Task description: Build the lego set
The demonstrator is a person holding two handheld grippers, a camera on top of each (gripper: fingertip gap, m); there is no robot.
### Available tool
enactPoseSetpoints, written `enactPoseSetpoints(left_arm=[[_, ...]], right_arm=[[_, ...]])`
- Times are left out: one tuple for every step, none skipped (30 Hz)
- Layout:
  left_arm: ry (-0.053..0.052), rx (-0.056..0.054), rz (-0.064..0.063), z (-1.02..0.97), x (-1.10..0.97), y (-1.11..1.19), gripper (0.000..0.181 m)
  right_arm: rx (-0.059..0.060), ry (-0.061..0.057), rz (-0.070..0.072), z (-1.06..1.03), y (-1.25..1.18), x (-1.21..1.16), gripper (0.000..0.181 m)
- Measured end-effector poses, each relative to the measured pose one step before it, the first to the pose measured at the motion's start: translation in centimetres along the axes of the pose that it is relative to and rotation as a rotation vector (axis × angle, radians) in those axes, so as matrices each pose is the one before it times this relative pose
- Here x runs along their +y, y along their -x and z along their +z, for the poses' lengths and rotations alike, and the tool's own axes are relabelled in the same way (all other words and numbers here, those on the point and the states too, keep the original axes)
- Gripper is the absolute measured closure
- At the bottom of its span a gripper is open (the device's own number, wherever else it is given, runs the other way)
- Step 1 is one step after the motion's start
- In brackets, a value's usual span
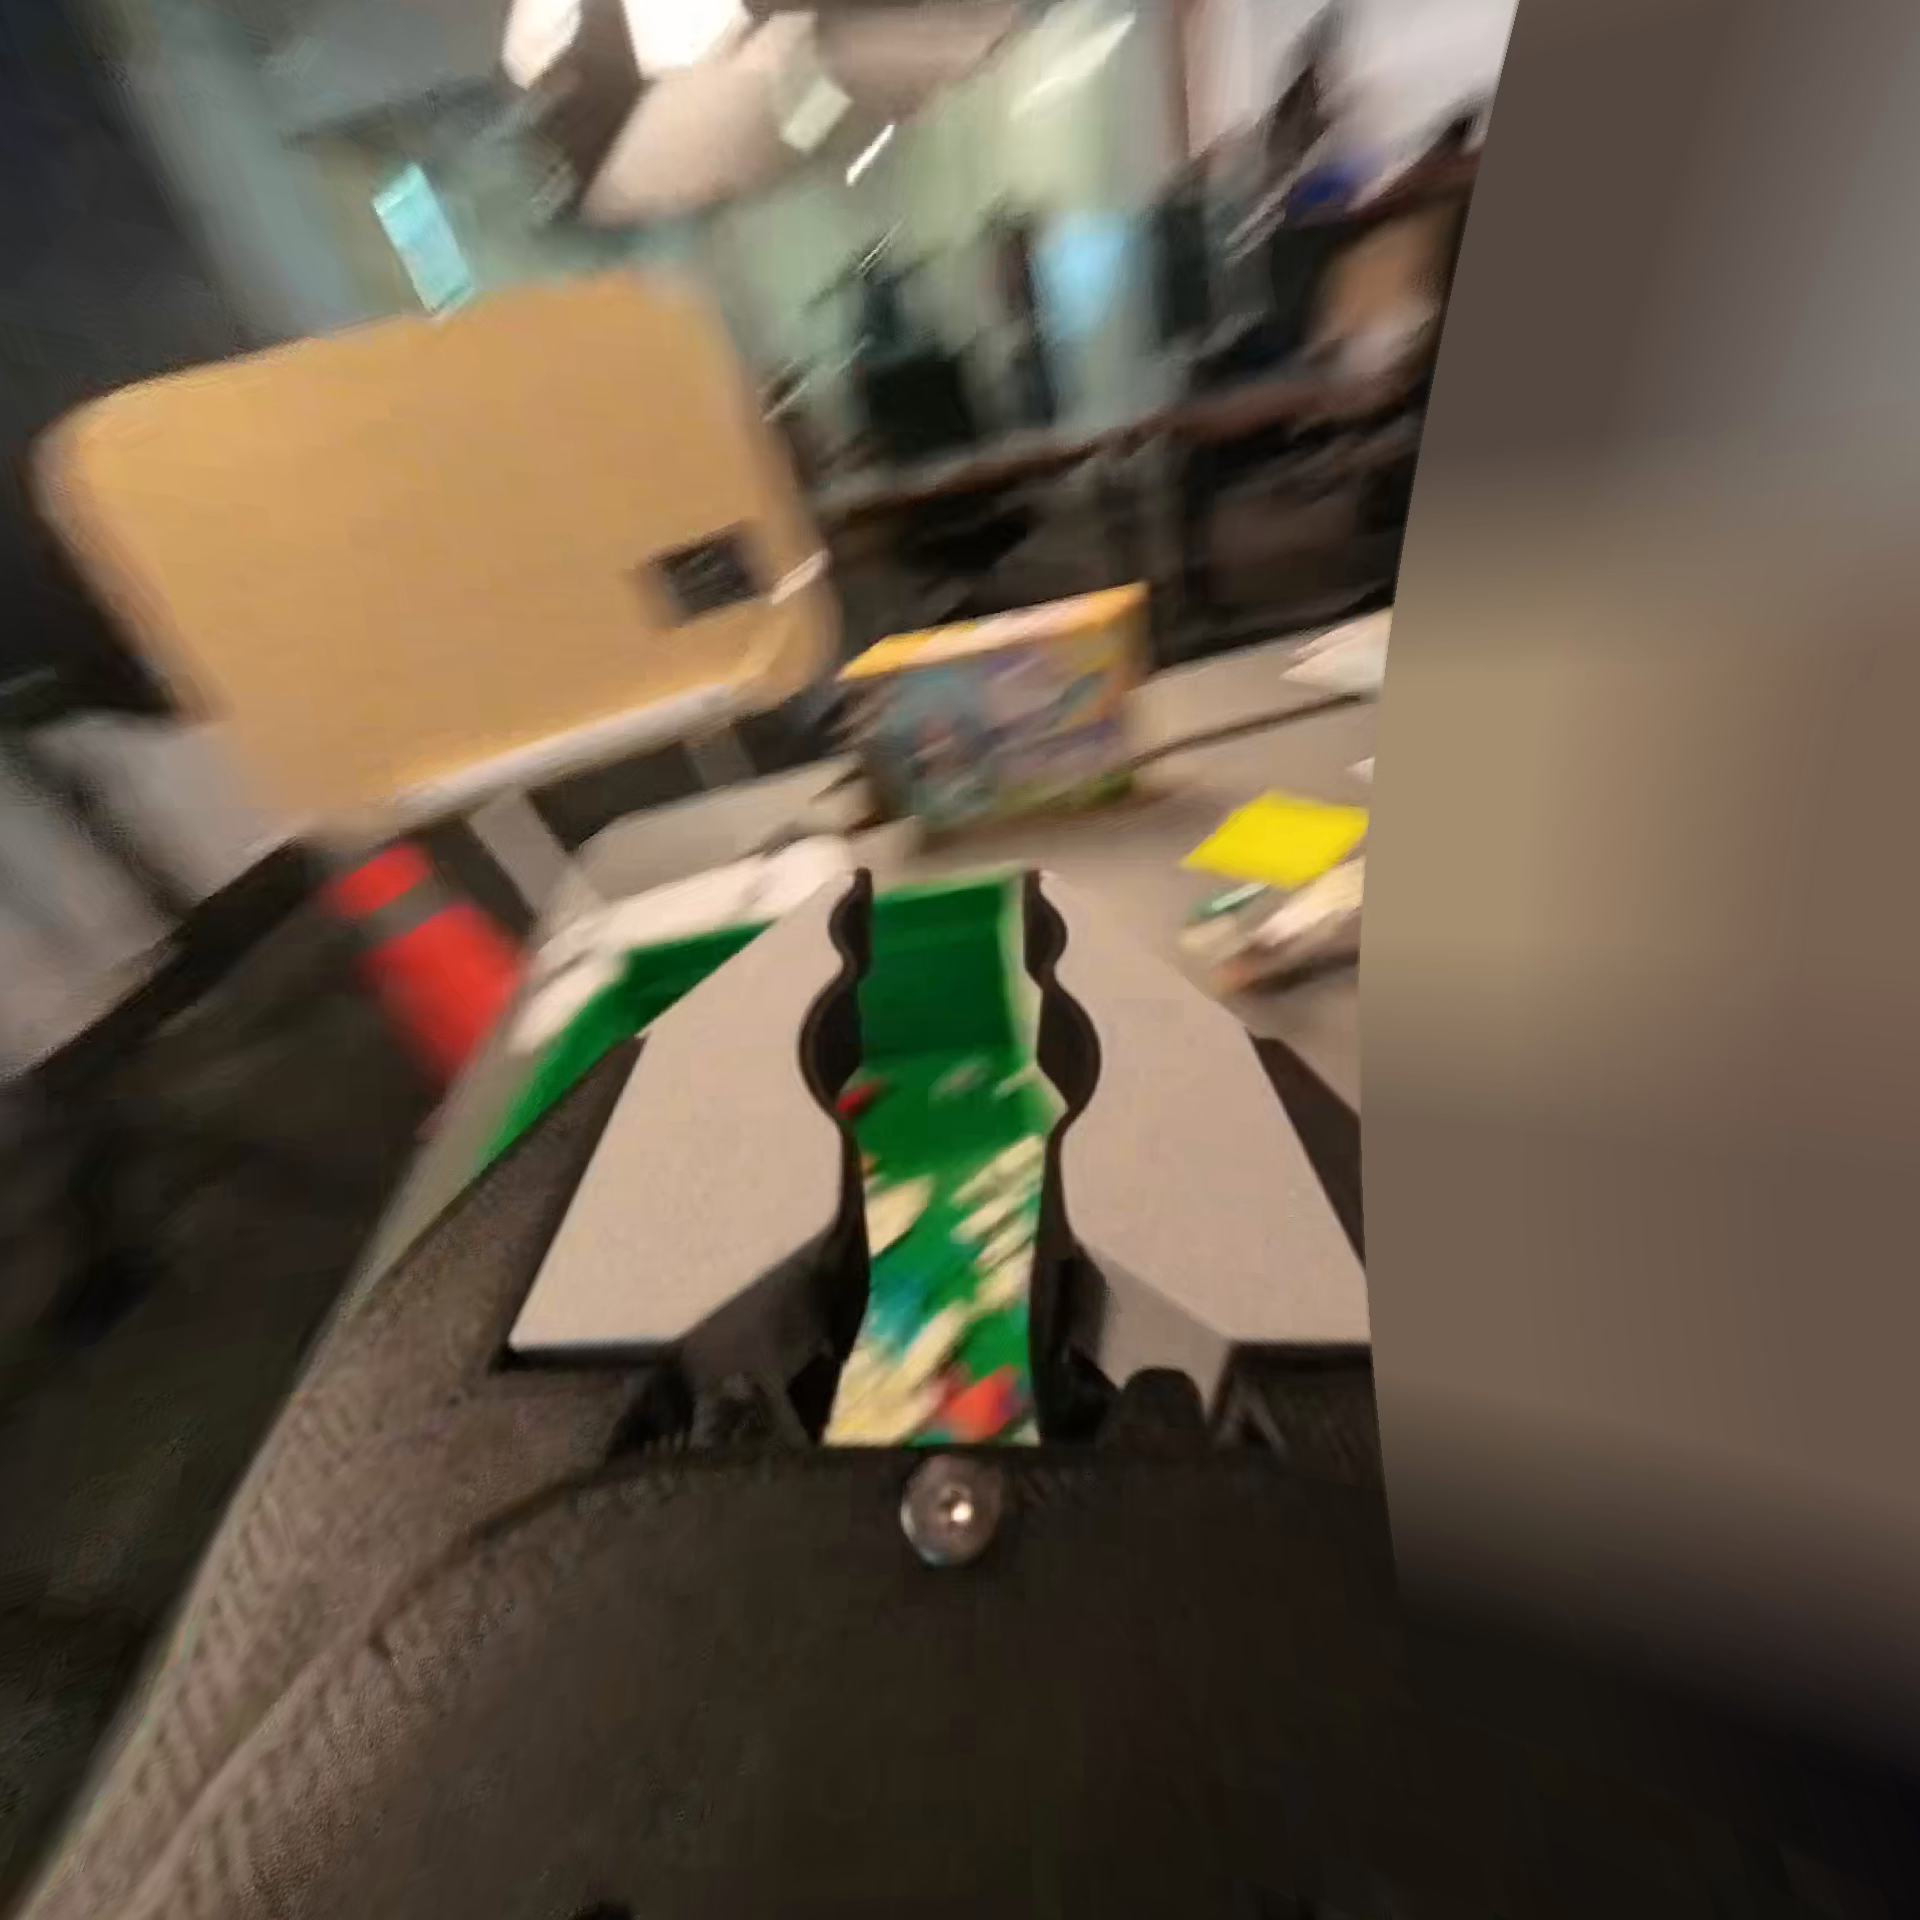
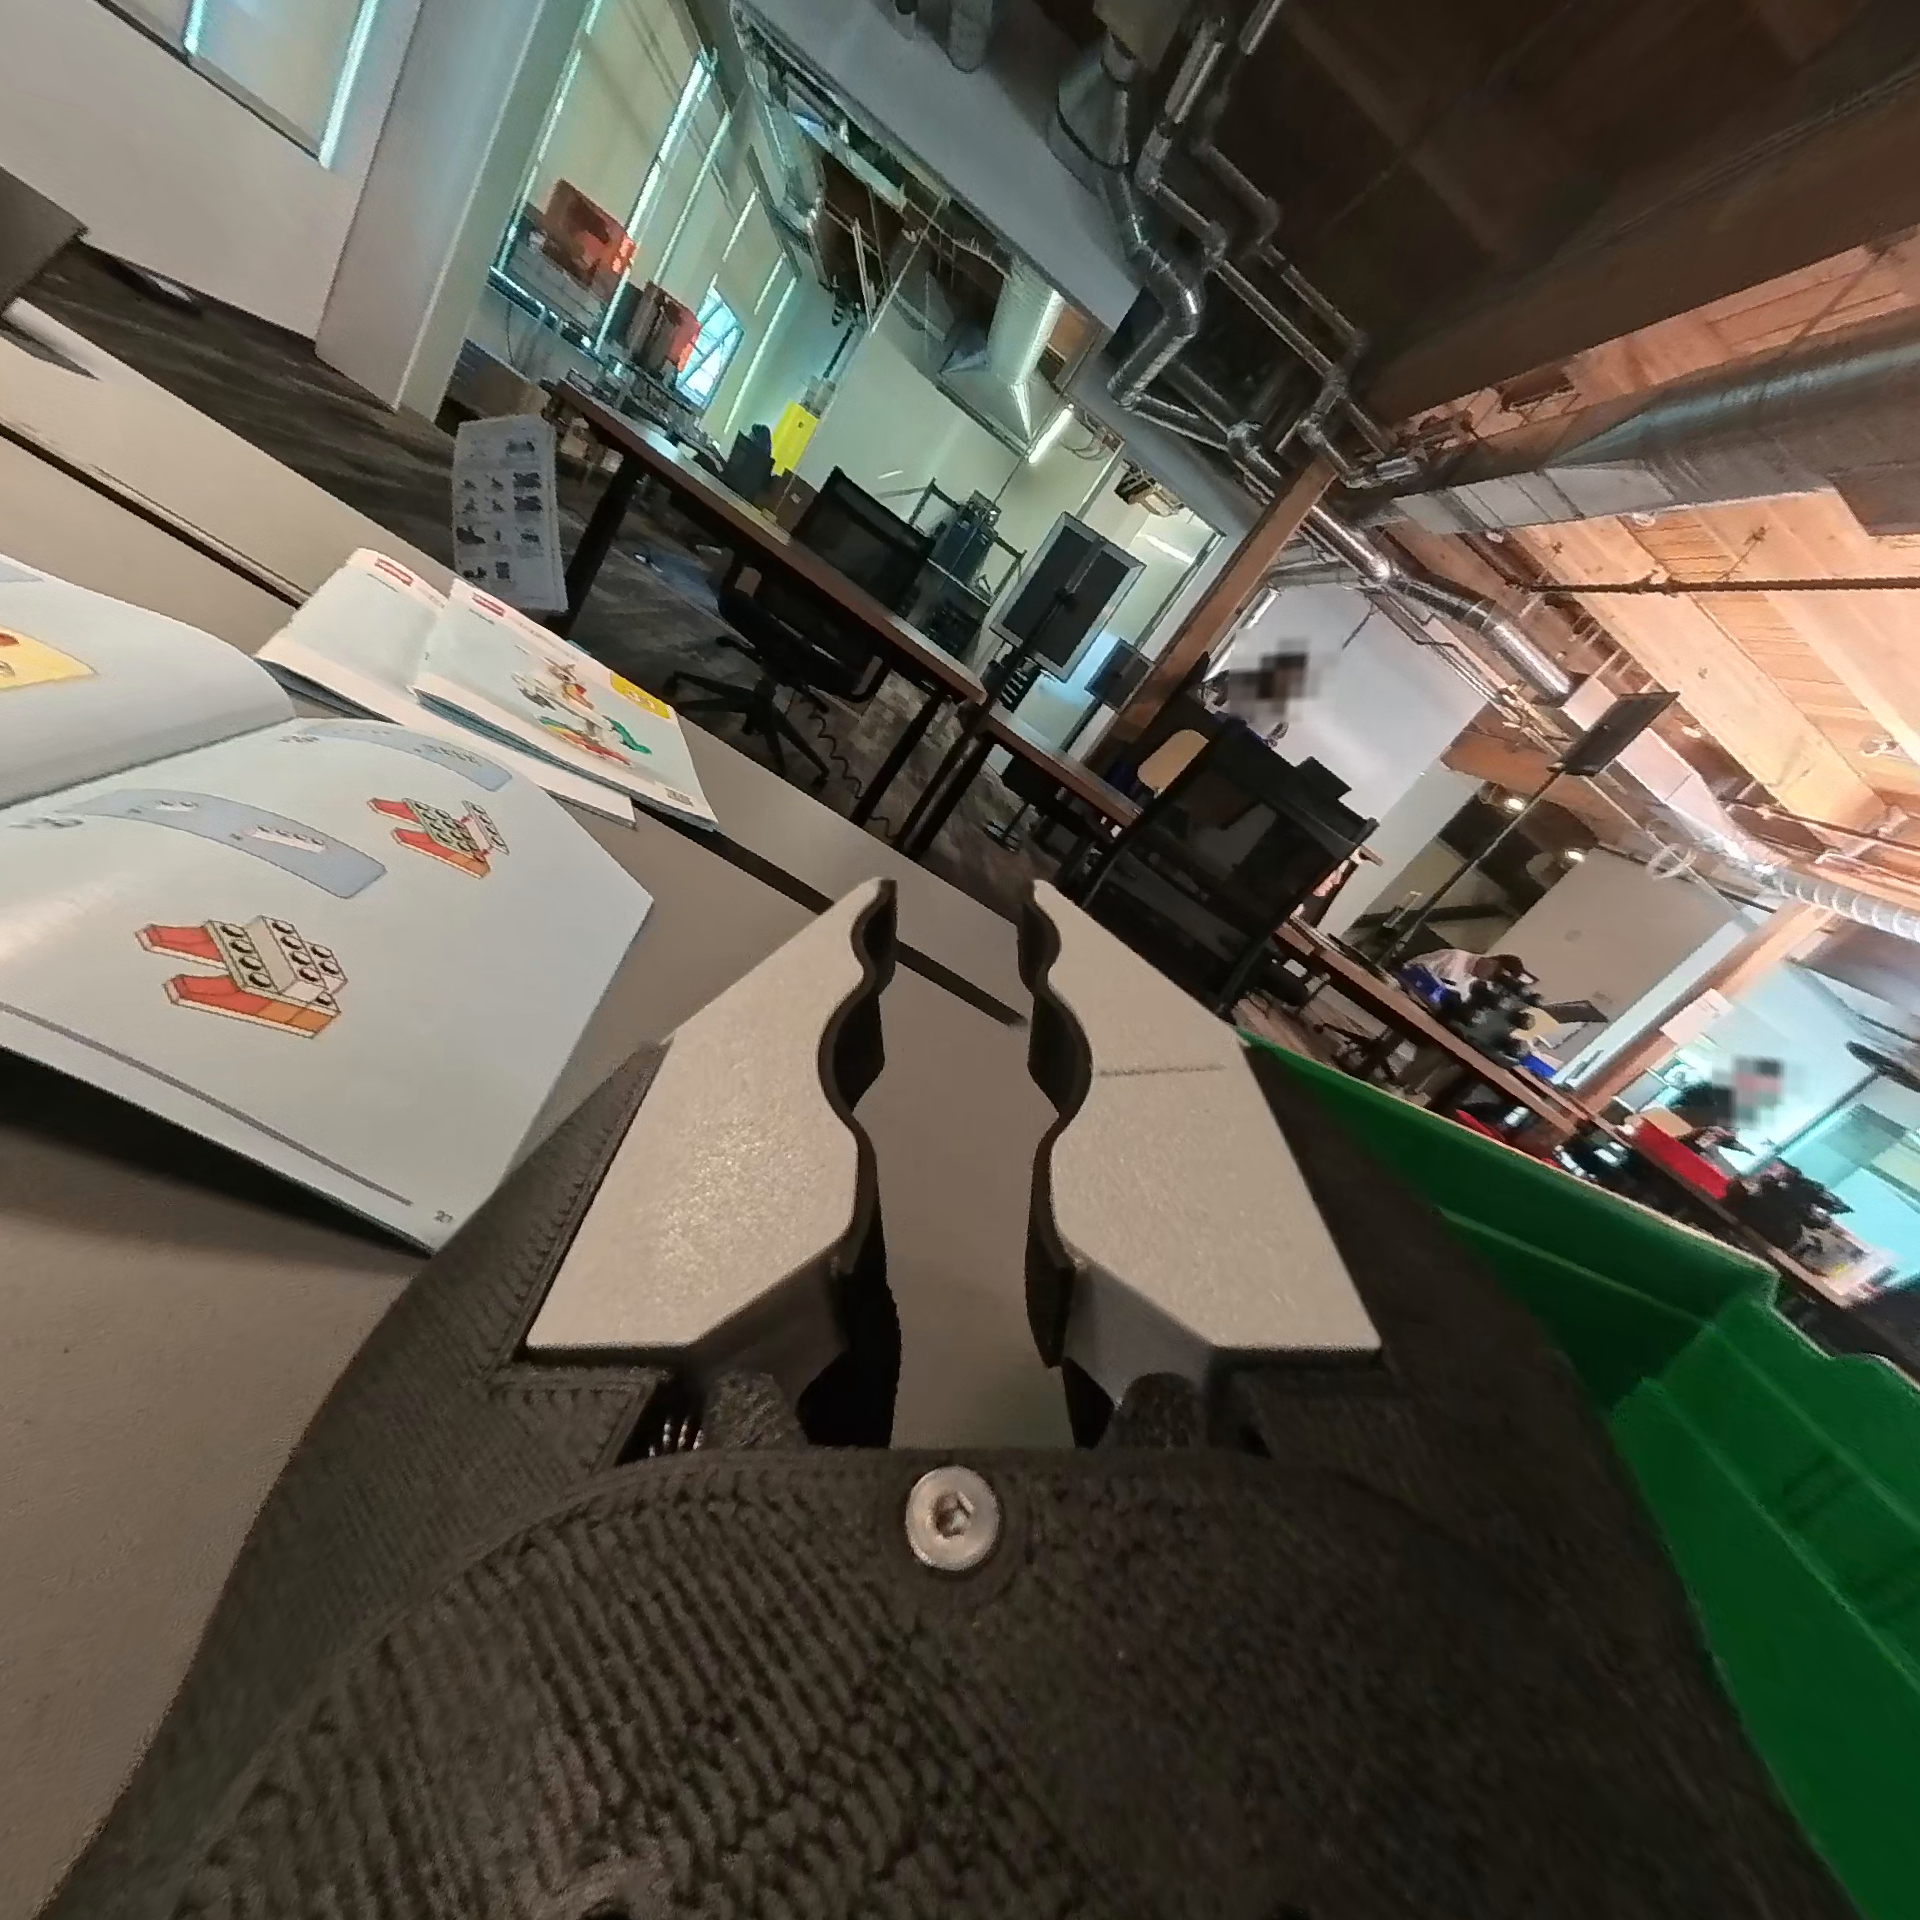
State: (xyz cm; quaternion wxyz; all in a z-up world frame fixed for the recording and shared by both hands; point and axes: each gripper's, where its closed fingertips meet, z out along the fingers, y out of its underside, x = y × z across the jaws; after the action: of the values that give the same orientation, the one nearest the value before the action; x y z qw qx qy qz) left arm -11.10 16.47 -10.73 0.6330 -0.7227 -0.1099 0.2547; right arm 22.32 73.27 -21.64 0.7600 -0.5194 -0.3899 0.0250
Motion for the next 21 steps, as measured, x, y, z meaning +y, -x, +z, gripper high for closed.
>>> enactPoseSetpoints(left_arm=[[0.1123, -0.1075, 0.0137, -0.752, 1.507, 3.447, 0.153], [0.089, -0.0398, -0.0042, -0.258, 1.397, 2.356, 0.151], [0.0645, -0.0011, -0.0115, 0.052, 1.17, 1.587, 0.151], [0.0579, 0.0276, -0.009, 0.339, 1.122, 0.982, 0.151], [0.0768, 0.0512, -0.0085, 0.588, 1.373, 0.519, 0.151], [0.1028, 0.0542, -0.0193, 0.804, 1.692, 0.382, 0.151], [0.1134, 0.0457, -0.0274, 0.962, 1.774, 0.442, 0.15], [0.1045, 0.041, -0.0323, 1.039, 1.51, 0.42, 0.149], [0.0827, 0.0372, -0.0368, 1.013, 1.107, 0.282, 0.149], [0.0713, 0.0429, -0.0337, 0.967, 0.921, 0.009, 0.149], [0.0713, 0.0349, -0.0289, 0.912, 0.877, -0.015, 0.149], [0.0752, 0.0055, -0.0153, 0.846, 0.931, 0.287, 0.15], [0.087, -0.0151, 0.011, 0.78, 1.105, 0.476, 0.151], [0.0842, -0.0252, 0.0281, 0.749, 1.052, 0.504, 0.153], [0.077, -0.0207, 0.0301, 0.699, 0.886, 0.351, 0.154], [0.0581, -0.0139, 0.0258, 0.591, 0.581, 0.234, 0.155], [0.036, -0.003, 0.0193, 0.456, 0.251, 0.079, 0.155], [0.0203, 0.007, 0.0121, 0.314, 0.048, -0.016, 0.155], [0.0118, 0.01, 0.0075, 0.244, -0.036, -0.023, 0.155], [0.0099, 0.0063, 0.0097, 0.198, -0.014, 0.064, 0.155], [0.0109, -0.0002, 0.0192, 0.212, 0.074, 0.16, 0.155]], right_arm=[[0.0065, 0.0069, -0.0094, -0.029, -0.071, 0.101, 0.16], [0.0064, 0.0073, -0.0085, -0.009, -0.071, 0.103, 0.16], [0.0075, 0.0083, -0.0074, 0.004, -0.079, 0.122, 0.16], [0.0095, 0.0095, -0.0064, 0.0, -0.128, 0.147, 0.16], [0.0113, 0.0104, -0.0058, 0.001, -0.152, 0.163, 0.16], [0.0123, 0.0108, -0.0044, -0.024, -0.185, 0.16, 0.16], [0.0125, 0.0106, -0.0024, -0.026, -0.19, 0.169, 0.16], [0.0126, 0.0097, -0.0009, -0.044, -0.199, 0.141, 0.16], [0.012, 0.0088, 0.0006, -0.054, -0.196, 0.124, 0.16], [0.0112, 0.008, 0.002, -0.061, -0.179, 0.113, 0.16], [0.01, 0.007, 0.0028, -0.062, -0.154, 0.095, 0.16], [0.0087, 0.0063, 0.0029, -0.059, -0.129, 0.069, 0.16], [0.0077, 0.0056, 0.0021, -0.059, -0.105, 0.058, 0.16], [0.0062, 0.0048, 0.0003, -0.059, -0.056, 0.043, 0.16], [0.0049, 0.0045, -0.002, -0.03, -0.027, 0.024, 0.16], [0.0038, 0.0041, -0.0035, -0.016, 0.011, 0.021, 0.16], [0.0024, 0.0033, -0.0049, -0.012, 0.045, 0.004, 0.16], [0.0013, 0.0026, -0.0057, 0.001, 0.051, -0.002, 0.16], [0.0001, 0.002, -0.006, 0.0, 0.083, -0.011, 0.16], [-0.001, 0.0012, -0.0061, 0.002, 0.083, -0.027, 0.16], [-0.0015, 0.0003, -0.006, -0.001, 0.099, -0.036, 0.16]])
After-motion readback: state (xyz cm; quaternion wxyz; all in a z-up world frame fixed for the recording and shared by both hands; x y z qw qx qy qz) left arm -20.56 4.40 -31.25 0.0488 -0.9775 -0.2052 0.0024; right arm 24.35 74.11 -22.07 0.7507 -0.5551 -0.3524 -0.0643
